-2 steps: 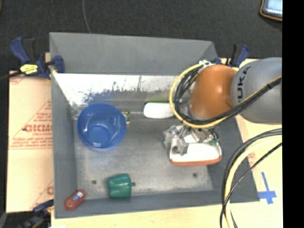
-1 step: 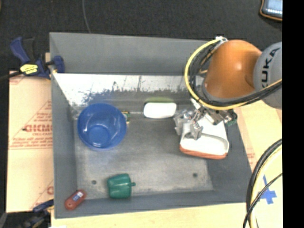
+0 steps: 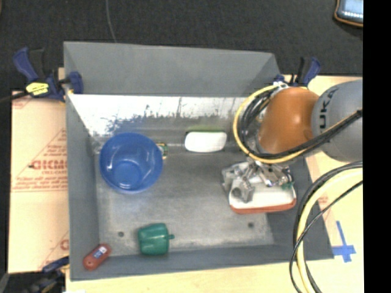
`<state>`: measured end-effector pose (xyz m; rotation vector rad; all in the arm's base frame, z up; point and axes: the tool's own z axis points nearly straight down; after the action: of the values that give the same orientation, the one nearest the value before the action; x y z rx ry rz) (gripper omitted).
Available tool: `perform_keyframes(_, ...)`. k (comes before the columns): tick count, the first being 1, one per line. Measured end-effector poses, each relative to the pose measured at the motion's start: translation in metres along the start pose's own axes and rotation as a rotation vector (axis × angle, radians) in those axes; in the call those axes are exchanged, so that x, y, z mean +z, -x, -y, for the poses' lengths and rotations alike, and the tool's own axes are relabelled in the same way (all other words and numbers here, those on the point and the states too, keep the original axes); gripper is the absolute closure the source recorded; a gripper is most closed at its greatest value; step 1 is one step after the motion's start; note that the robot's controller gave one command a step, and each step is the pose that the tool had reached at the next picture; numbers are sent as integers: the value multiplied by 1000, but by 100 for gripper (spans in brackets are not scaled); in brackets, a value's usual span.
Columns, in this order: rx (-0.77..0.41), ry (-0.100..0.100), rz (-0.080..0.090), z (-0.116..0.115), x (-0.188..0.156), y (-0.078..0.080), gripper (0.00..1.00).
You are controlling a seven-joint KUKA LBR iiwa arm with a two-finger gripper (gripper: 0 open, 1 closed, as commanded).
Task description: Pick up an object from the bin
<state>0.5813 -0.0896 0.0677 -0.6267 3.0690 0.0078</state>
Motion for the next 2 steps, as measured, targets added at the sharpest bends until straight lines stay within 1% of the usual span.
perform_keyframes(1, -186, -9, 18, 1, -81, 18, 100)
perform_keyframes(2, -87, 0, 6, 33, -1, 13, 100)
